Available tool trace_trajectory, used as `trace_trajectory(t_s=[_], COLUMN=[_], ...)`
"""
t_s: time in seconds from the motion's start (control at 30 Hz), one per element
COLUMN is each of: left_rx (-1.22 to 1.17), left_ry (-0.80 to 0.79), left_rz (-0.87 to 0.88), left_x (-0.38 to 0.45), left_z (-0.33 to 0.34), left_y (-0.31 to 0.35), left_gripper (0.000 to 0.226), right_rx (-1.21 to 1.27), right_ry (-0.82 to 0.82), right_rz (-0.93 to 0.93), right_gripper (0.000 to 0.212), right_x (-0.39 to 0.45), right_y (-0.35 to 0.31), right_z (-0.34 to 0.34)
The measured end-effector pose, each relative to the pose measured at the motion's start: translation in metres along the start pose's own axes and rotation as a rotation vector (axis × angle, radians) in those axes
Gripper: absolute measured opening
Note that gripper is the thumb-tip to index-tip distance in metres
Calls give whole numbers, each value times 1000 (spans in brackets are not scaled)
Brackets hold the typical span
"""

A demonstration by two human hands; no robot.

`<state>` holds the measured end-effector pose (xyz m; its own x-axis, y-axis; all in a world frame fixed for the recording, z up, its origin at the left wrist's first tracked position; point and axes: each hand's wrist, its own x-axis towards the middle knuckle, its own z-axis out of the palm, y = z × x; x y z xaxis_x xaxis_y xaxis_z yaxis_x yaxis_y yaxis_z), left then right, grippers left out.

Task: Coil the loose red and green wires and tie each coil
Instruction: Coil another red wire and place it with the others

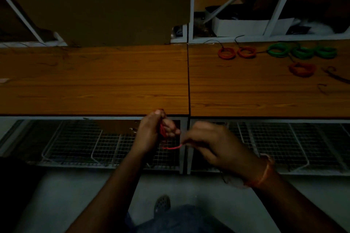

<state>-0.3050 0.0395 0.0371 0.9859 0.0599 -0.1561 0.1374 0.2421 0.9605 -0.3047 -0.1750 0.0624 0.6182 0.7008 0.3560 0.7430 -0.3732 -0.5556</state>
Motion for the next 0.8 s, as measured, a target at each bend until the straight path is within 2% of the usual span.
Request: trace_trajectory(t_s=[0.07,0.13,0.3,0.43,0.5,0.57,0.67,0.8], left_rx=[139,148,-63,-150,-125,-88,-216,-449], left_ry=[-130,-203,-326,-371,-416,-434,-483,-545], left_rz=[17,19,-34,-93,-80,-51,-57,-133], left_x=[-3,-3,-4,-7,-11,-13,-15,-13], left_z=[5,5,6,7,8,10,12,15], left_y=[-6,-10,-7,-8,-7,-4,-3,-5], left_gripper=[32,35,27,42,47,38,30,31], right_rx=[-8,-33,9,132,220,309,485,907], right_ry=[82,149,244,300,318,338,335,199], right_rz=[8,35,116,208,256,297,415,695], right_gripper=[16,12,12,12,11,9,10,42], right_x=[12,23,35,35,33,30,24,16], right_y=[-1,3,12,21,23,26,33,23], right_z=[-7,-13,-19,-5,3,10,21,28])
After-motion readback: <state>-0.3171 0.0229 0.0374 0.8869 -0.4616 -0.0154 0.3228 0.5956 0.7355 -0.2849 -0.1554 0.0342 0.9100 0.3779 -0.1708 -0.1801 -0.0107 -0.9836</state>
